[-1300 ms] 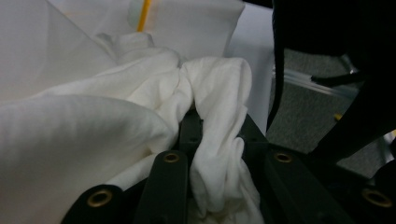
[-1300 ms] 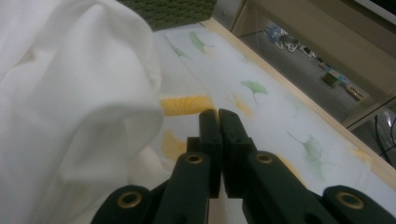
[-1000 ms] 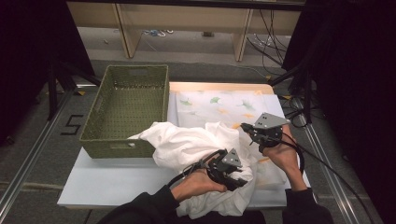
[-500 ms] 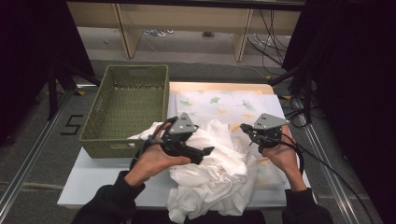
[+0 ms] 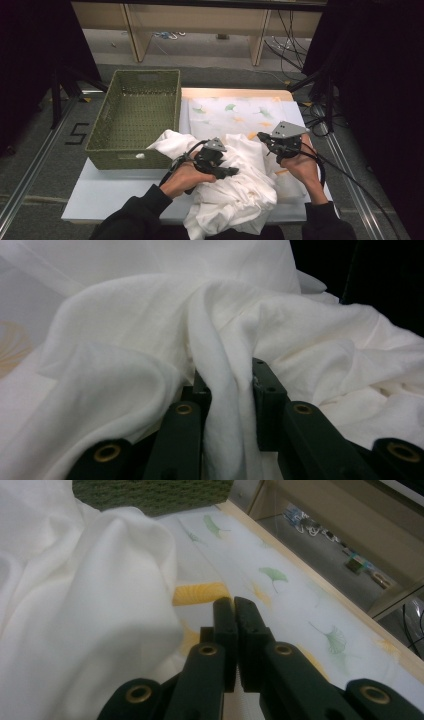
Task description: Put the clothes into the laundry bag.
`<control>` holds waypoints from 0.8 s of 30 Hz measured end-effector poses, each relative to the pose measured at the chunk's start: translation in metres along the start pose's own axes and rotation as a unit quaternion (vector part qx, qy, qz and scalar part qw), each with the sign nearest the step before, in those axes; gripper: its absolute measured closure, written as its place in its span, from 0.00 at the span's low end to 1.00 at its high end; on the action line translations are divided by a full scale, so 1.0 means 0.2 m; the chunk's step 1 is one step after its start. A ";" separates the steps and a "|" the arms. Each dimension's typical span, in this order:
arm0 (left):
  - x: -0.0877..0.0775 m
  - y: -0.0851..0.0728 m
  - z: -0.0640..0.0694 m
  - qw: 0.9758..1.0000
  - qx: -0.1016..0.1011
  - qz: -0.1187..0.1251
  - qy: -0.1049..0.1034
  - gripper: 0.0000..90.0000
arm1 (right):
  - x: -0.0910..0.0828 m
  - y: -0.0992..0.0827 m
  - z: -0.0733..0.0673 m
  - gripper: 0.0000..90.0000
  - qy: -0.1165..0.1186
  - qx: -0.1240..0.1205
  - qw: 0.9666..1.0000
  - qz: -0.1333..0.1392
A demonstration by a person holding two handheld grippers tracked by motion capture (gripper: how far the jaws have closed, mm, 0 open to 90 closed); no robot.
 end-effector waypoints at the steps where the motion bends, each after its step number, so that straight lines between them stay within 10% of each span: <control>1: 0.02 0.01 0.03 1.000 0.008 0.002 -0.003 0.85 | -0.01 0.00 0.00 1.00 -0.001 0.007 1.000 0.001; 11: 0.23 0.14 0.07 0.999 0.010 0.004 0.048 0.89 | -0.07 0.07 -0.04 1.00 -0.001 -0.007 1.000 0.017; 15: 0.31 0.15 0.01 0.991 0.034 0.000 0.127 0.89 | -0.06 0.08 -0.06 1.00 0.001 -0.013 1.000 0.006; 19: 0.31 0.16 -0.05 0.992 -0.014 0.011 0.123 0.83 | -0.03 0.06 -0.07 1.00 0.007 -0.013 1.000 -0.003; 24: 0.15 0.17 -0.08 0.994 -0.027 0.031 0.100 0.50 | -0.03 0.05 -0.05 1.00 0.005 -0.008 1.000 0.001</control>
Point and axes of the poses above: each handheld gripper's, and its own axes: x roughly forward along the jaws, y roughly out of its top, z roughly to its right, the point moved 2 cm from there along x, roughly forward along the jaws, and after that the axes turned 15 degrees about y, right-handed, at the moved point
